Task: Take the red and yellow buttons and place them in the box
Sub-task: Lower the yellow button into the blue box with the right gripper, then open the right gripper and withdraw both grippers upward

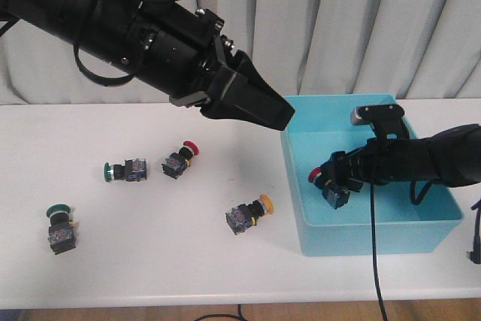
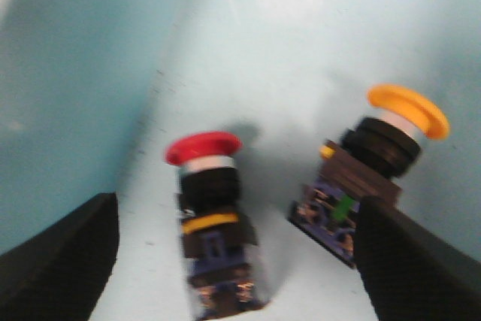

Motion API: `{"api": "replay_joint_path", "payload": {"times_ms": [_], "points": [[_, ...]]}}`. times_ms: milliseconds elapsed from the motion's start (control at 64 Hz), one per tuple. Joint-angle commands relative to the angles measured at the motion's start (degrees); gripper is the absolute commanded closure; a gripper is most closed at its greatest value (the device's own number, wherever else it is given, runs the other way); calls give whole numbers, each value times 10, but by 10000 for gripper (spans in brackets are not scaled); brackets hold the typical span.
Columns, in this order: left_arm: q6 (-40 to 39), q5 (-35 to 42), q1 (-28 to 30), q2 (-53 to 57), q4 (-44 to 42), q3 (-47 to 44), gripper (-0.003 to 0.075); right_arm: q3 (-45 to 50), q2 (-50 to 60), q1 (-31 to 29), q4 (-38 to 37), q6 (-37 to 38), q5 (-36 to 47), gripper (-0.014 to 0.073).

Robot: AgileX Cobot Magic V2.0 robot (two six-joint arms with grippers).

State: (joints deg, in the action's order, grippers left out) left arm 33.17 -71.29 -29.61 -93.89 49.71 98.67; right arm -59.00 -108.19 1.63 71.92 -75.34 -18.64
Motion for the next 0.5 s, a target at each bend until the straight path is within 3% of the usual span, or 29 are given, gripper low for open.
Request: {"api": "replay_joint_path", "payload": {"times_ms": [0,156,281,422,484], "points": [[-3,-1,-2,23,7,15,504,-16,69,-3,10,11,-48,1],[-3,-1,-2,23,-32,15,504,-16,164,-2,17,17,-144,128],[-3,-1,-2,33,-49,15,504,-16,257,-2,74,11,-219,319],[-5,14,-2,71,-83,15,542,-16,378,-2,104,-47,-253,595],[-23,26,-2,97,-111,15,587,-16,424,-2,103,-54,-252,605]]}}
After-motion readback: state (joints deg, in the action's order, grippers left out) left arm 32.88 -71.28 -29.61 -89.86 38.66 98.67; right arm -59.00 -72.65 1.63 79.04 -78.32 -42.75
